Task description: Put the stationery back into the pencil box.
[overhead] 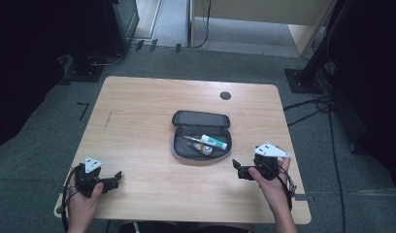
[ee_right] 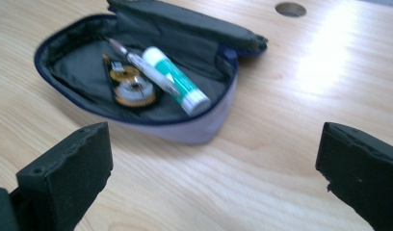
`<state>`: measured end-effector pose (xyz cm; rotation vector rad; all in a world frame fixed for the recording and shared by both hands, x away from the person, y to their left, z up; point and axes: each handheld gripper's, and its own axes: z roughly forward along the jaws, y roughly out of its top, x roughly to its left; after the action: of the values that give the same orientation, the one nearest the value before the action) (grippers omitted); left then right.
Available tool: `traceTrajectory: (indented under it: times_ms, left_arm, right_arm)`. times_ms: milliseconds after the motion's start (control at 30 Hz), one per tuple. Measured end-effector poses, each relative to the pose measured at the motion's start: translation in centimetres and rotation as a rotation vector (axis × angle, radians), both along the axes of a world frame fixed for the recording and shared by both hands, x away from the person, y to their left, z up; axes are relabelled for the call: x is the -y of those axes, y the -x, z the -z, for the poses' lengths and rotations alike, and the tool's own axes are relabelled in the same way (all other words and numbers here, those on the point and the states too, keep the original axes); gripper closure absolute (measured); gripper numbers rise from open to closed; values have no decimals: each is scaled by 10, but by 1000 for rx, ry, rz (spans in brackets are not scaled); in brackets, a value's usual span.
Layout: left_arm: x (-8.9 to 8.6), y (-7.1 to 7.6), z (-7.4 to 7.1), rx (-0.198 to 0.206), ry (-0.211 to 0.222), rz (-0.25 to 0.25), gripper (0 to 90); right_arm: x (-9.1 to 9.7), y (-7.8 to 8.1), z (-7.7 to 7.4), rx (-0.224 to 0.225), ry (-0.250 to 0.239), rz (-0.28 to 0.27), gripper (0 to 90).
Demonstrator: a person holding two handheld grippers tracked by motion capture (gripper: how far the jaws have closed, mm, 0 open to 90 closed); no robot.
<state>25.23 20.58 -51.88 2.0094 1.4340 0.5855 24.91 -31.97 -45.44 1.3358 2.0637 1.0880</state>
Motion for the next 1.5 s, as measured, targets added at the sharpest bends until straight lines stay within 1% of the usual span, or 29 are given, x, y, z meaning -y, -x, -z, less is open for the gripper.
traceTrajectory:
  times_ms: [100, 133, 167, 200, 233, 333, 400, 500, 533, 600, 667, 767, 967, 1000, 1033, 1100, 1200, 1267, 1500]
  left_arm:
    - [0, 0, 0, -1, 0, -1, 18]
    - [0, 0, 0, -1, 0, -1, 18]
    - [0, 0, 0, 0, 1, -1, 18]
    - [0, 0, 0, 0, 1, -1, 18]
    - [0, 0, 0, 0, 0, 0, 18]
    - [0, 0, 0, 0, 1, -1, 18]
    - [0, 0, 0, 0, 1, -1, 18]
    - [1, 0, 0, 0, 0, -9, 17]
    - [1, 0, 0, 1, 0, -9, 17]
    - [1, 0, 0, 0, 0, -9, 16]
    - [1, 0, 0, 0, 0, -9, 16]
    - [1, 0, 0, 1, -1, -8, 15]
    - [1, 0, 0, -1, -1, -6, 11]
    - [1, 0, 0, -1, 0, -6, 10]
    - [1, 0, 0, -2, 0, -7, 10]
    - [1, 0, 0, -2, 0, -7, 10]
    - [1, 0, 0, -1, 0, -8, 10]
    - [1, 0, 0, -1, 0, -8, 9]
    - [1, -1, 0, -1, 0, -7, 9]
  right_arm:
    - [8, 7, 7, -9, -6, 18, 0]
    - [8, 7, 7, -9, -6, 18, 0]
    - [14, 11, 11, -18, -7, 36, 0]
    - [14, 11, 11, -18, -7, 36, 0]
    - [19, 15, 15, -18, -7, 52, 0]
    - [25, 20, 21, -25, -4, 80, 0]
    - [30, 23, 27, -23, 10, 106, 0]
    - [35, 26, 39, -38, 44, 141, 0]
    - [36, 28, 43, -51, 43, 152, 0]
    - [39, 31, 54, -71, 55, 171, 0]
    - [41, 33, 60, -80, 66, 179, 0]
    - [44, 36, 68, -91, 74, 212, 0]
    - [46, 37, 71, -92, 94, 220, 0]
    - [46, 37, 71, -109, 102, 225, 0]
    - [46, 37, 72, -112, 99, 222, 0]
    - [48, 36, 72, -131, 71, 200, 6]
    - [48, 36, 72, -131, 70, 205, 7]
    - [47, 37, 72, -132, 66, 225, 7]
    - [47, 37, 72, -135, 67, 228, 1]
